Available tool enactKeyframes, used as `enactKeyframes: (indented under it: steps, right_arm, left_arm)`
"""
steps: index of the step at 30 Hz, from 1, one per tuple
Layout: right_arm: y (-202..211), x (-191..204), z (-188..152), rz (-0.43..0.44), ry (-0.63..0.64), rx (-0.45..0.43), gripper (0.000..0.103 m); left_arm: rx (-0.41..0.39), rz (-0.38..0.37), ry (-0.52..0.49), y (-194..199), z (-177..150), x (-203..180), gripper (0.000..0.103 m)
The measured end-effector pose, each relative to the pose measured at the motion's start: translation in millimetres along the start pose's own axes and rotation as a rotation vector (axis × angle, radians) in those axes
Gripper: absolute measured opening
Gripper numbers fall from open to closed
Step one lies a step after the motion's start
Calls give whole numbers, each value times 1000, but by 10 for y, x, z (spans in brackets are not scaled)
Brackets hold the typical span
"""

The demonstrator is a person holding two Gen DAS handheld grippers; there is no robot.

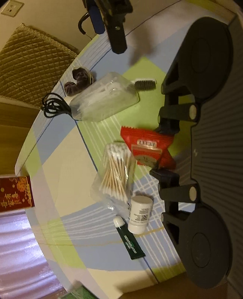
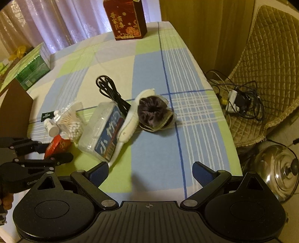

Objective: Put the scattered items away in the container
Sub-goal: 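Grasp red candy packet with left tool while right tool moves to white pill bottle, then close right tool on white pill bottle while left tool lifts red packet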

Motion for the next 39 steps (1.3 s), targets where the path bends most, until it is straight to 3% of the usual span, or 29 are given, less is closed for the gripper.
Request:
enactKeyframes:
  steps: [10,15,22,23,24,26,34,35,36,39]
  right_arm:
    - [198,234,117,76,107,-88,101]
    - [320,601,185,164,228,-160,101]
    - [256,1269,235,280,439,-166,100]
    - [220,1358,237,290,473,-167,98]
    - [173,1451,240,299,509,-164,79]
    - [21,1625,227,334,575,-118,59]
    - [-509,1999,359,314,699,-68,59]
    - [-561,2037,376,308,710,-66,56]
    - [-615,2069,394,304,721,-60,47]
    - [-752,2130,468,290,739,-49,44]
  left_arm:
    - [-11,24,124,329,-267,135,28]
    - [-7,66,207,598,-511,317,28]
    - [-9,156,350,967,-911,688,28]
    - [-9,168,371,1013,-968,740,28]
    - [-9,182,396,1067,-1035,802,28]
    - [-6,207,441,1157,-1159,915,28]
    - [22,325,636,1448,-1690,1424,28]
    - [25,333,658,1476,-1747,1479,28]
    - [28,341,678,1500,-1801,1531,28]
    - [29,360,707,1565,-1906,1623,28]
Point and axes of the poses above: each gripper's, at about its wrist camera, not at the fingertips, and y roughly against the way its jaws point, x to its left, z to its top, the point moved 8 cm from there along -y, roughly the way its jaws point, and after that the axes turned 9 degrees about x, right-handed, at the moved point
